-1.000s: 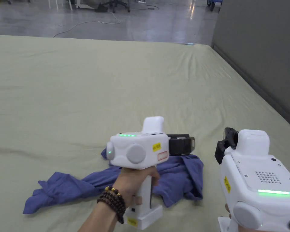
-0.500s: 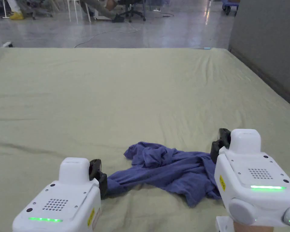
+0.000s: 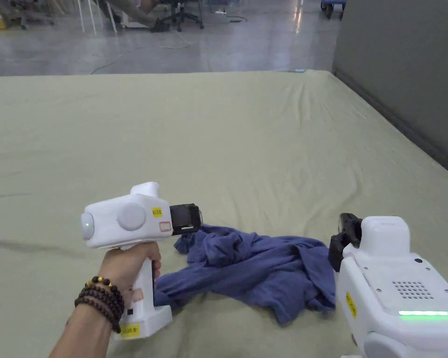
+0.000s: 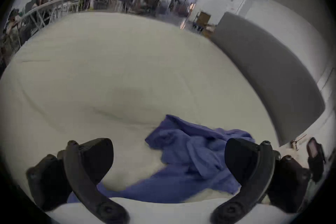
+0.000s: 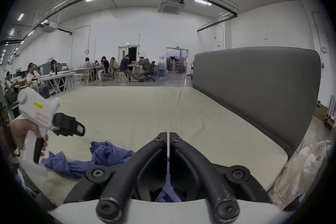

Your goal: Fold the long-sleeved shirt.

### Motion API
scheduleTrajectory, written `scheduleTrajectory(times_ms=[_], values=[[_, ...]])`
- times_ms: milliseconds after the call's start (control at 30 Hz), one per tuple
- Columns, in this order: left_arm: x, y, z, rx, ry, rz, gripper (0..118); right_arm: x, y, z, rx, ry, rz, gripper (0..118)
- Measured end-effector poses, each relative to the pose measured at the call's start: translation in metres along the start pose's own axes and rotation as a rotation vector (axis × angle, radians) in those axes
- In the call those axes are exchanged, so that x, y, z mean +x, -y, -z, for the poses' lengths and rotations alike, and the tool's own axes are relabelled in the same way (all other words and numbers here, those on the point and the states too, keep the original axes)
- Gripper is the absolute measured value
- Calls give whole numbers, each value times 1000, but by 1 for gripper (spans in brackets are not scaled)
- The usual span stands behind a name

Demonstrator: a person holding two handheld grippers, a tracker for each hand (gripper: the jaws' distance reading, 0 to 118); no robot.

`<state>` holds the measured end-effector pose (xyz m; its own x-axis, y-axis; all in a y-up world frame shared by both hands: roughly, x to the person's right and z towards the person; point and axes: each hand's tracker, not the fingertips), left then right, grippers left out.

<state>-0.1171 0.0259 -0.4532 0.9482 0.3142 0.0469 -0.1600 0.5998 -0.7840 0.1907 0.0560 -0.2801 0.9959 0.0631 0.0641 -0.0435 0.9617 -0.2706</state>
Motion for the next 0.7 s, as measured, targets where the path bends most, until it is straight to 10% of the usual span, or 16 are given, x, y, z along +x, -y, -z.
scheduleTrajectory(times_ms=[233,300,333,400,467,500,700], values=[[-5,6,76,-236,-60,55,108,17,7,12,-54,34,5,0],[0,11,75,-210,-65,69,60,21,10,19,-87,42,12,0],[5,14,71,-163,-47,107,9,25,12,23,-97,38,25,0],[-1,15,72,-130,-22,152,8,32,18,32,-137,18,38,18],[-6,12,69,-144,-9,180,8,38,28,54,-312,-7,4,99],[-13,7,88,-164,-14,174,8,39,34,62,-391,-27,-17,110],[-10,13,63,-94,-1,147,8,35,77,111,-671,-63,-78,86]])
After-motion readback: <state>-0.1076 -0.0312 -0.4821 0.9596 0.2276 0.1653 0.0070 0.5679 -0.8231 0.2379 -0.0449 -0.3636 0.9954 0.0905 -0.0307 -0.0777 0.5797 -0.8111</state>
